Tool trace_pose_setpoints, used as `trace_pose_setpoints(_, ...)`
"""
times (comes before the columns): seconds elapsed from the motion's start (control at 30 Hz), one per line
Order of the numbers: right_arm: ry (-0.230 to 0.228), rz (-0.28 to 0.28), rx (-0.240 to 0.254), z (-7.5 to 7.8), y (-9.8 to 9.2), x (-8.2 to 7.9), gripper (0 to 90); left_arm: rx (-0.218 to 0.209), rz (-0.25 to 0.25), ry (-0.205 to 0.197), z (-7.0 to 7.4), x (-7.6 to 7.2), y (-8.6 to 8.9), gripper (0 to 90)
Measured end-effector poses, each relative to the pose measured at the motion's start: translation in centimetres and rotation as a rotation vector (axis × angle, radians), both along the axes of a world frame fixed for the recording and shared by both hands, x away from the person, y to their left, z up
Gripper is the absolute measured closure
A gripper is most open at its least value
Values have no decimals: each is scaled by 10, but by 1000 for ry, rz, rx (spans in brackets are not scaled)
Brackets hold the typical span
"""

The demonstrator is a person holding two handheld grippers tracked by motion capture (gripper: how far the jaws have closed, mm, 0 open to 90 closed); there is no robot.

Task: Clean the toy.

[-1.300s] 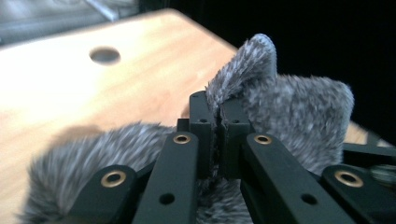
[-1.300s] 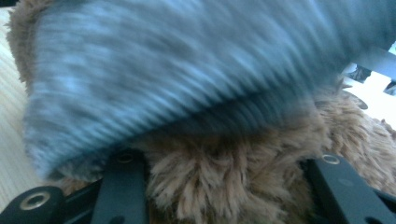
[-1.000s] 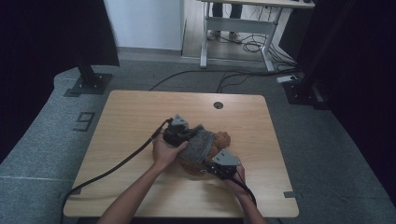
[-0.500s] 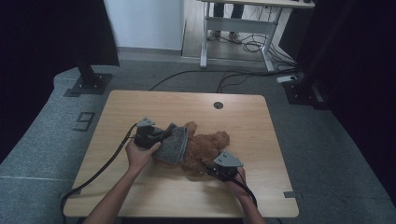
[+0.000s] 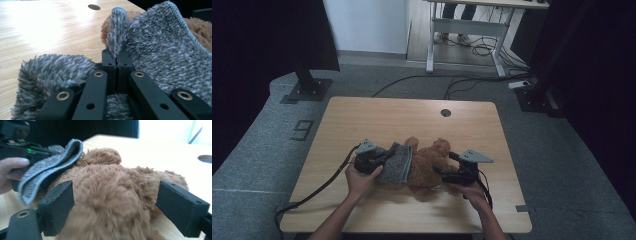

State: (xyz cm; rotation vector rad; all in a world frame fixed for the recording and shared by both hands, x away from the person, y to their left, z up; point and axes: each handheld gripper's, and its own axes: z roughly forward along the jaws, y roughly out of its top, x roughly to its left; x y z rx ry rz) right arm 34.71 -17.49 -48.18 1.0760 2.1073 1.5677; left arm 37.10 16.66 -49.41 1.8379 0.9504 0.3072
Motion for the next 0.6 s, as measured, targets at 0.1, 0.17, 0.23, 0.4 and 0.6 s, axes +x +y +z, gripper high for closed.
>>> trace_pose_setpoints(0.1, 69, 18, -60, -3, 16, 16, 127, -12, 1, -6, -1, -3, 2, 874)
trace_pose_setpoints(0.17, 114, 30, -80, -9, 24, 23, 124, -15, 2, -12, -2, -4, 2, 874)
trace_pose_setpoints(0.23, 147, 51, -81, -15, 31, 27, 160, -18, 3, -12, -3, -4, 3, 874)
trace_pose_setpoints(0.4, 137, 64, -104, -20, 33, 22, 388, -21, -4, -5, 1, -5, 3, 872)
trace_pose_setpoints(0.6, 54, 21, -120, -20, 32, 16, 571, -14, 2, 1, 15, 6, 0, 864)
